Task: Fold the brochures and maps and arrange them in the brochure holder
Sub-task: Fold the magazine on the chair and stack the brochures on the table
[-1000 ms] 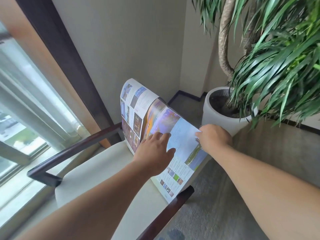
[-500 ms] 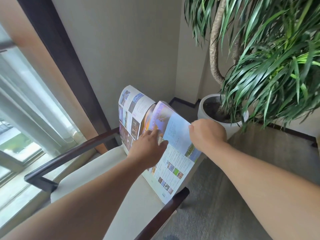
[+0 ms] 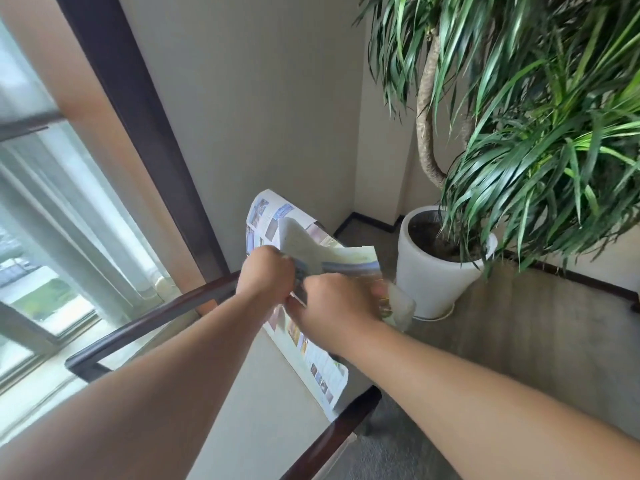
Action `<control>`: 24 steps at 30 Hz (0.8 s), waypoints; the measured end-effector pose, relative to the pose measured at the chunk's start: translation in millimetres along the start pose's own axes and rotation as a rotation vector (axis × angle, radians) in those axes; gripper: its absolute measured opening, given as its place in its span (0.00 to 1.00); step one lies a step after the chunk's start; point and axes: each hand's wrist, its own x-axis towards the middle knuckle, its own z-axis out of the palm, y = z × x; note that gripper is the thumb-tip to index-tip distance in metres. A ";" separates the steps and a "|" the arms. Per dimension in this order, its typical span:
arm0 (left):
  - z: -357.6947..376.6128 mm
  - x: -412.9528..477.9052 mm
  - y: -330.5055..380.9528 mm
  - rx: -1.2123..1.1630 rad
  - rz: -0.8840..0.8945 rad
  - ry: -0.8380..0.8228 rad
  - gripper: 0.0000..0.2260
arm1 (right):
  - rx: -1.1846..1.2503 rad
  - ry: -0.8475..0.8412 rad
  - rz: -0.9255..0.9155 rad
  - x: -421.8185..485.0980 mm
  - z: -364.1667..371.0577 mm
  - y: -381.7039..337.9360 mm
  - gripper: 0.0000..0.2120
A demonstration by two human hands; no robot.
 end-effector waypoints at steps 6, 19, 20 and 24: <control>-45.1 -6.1 -20.8 -0.291 0.014 0.128 0.09 | 0.407 0.105 0.312 25.4 -18.4 20.6 0.22; -179.0 -46.6 -83.2 -0.575 0.093 0.248 0.10 | 1.059 0.033 0.514 73.7 6.9 -32.0 0.23; -189.6 -48.6 -92.2 -0.576 0.080 0.268 0.10 | 1.109 0.005 0.513 75.4 5.0 -41.3 0.26; -222.8 -59.3 -127.6 -0.635 0.053 0.303 0.08 | 1.192 -0.087 0.404 74.6 -1.5 -77.3 0.25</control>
